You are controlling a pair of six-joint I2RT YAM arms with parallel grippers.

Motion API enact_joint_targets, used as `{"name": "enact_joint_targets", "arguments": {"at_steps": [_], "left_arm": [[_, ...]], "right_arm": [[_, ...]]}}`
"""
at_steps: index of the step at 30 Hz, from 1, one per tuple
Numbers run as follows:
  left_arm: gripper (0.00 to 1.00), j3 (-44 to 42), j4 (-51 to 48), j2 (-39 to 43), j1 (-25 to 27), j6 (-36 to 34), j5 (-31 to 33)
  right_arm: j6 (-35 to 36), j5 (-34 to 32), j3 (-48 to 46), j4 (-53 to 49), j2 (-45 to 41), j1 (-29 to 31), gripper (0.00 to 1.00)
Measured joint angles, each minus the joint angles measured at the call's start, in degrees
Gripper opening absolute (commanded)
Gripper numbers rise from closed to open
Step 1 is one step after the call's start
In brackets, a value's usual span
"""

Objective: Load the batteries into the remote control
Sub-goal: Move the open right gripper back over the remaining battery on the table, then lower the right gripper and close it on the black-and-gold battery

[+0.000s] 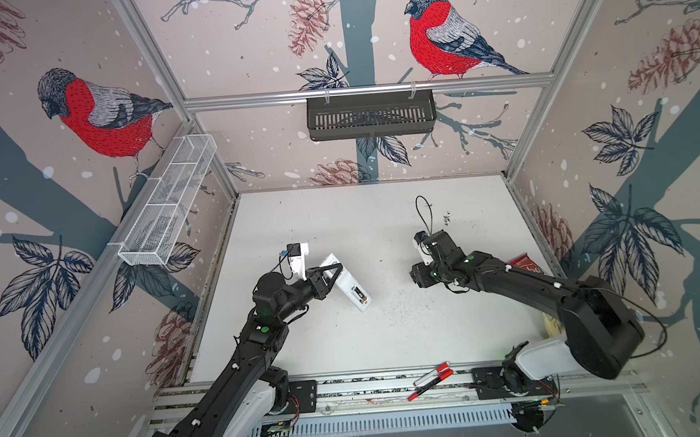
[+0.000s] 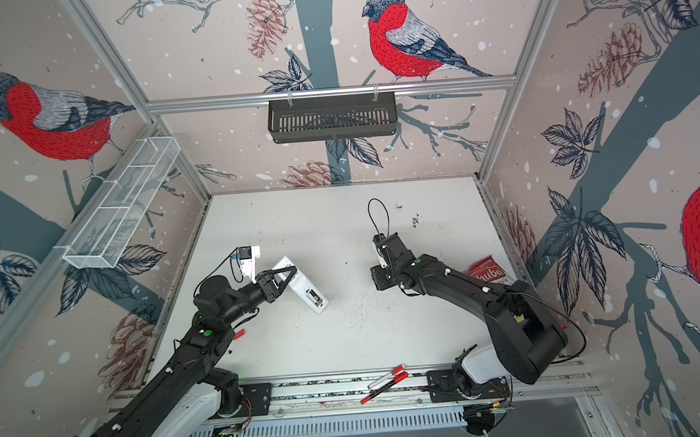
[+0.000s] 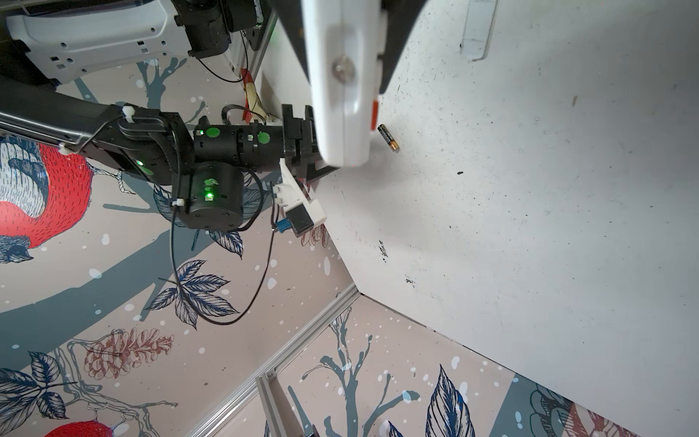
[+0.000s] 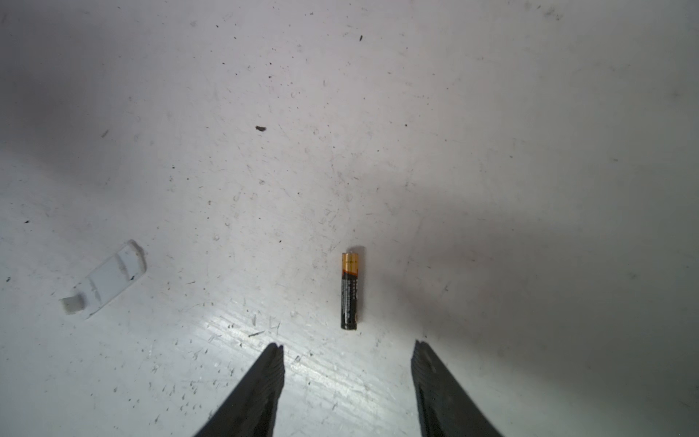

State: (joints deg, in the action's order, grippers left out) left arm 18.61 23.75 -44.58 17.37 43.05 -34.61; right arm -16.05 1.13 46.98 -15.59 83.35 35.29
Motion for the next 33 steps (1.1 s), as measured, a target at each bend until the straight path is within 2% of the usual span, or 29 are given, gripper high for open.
{"name": "enact_joint_targets", "arguments": {"at_steps": [17, 33], "left_arm": [[0.0, -1.25, 3.04, -1.42, -1.05, 0.04, -3.85], [0.0, -1.53, 4.24, -1.53, -1.97, 0.04, -5.66]], "right_arm": [[0.31, -1.03, 0.24, -0.39, 6.29, 0.07, 0.49], [1.16, 1.36, 1.92, 1.73, 10.38, 0.39, 0.45]]}}
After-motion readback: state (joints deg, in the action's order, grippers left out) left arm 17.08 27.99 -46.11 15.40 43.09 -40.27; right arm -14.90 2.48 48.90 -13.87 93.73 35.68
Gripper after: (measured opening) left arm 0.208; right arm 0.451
